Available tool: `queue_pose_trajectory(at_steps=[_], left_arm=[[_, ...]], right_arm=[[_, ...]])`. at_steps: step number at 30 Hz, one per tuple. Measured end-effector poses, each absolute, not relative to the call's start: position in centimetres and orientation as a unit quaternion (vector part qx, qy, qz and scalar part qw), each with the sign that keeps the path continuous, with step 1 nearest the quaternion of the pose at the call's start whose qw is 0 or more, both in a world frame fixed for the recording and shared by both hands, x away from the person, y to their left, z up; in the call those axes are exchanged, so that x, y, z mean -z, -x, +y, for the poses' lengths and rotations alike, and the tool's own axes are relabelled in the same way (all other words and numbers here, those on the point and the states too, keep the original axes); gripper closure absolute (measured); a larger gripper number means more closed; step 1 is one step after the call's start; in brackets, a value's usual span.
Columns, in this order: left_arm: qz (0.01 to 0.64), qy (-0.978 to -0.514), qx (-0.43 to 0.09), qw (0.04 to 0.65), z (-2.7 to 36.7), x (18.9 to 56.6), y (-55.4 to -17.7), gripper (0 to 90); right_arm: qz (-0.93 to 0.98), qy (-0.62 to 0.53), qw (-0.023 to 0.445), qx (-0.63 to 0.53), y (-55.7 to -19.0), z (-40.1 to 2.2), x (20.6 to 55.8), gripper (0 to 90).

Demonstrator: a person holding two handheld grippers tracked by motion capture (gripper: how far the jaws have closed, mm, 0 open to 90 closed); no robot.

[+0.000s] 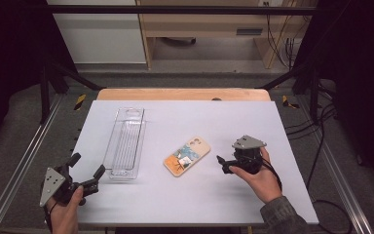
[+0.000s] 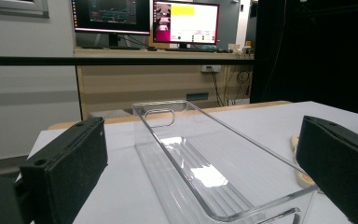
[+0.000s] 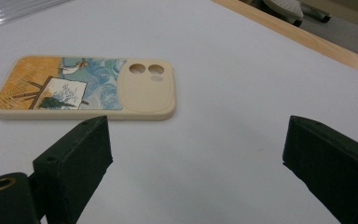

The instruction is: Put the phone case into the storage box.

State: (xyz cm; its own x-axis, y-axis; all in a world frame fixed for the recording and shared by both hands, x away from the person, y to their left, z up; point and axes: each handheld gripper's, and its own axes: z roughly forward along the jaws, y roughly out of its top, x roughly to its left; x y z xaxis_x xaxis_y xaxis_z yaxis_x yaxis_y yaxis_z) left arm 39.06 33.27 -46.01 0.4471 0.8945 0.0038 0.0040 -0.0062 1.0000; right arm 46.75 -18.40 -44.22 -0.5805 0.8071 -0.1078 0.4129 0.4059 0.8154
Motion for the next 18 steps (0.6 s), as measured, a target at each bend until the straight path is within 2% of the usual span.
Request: queue_pose_trajectory(at_steps=[18], left_arm=[[0.372,-0.604,-0.372,0.599,33.4,46.0,-39.1,1.8]], right_arm=[[0.829,-0.359,0.246,-0.350,-49.7,-16.1,42.8,8.2]])
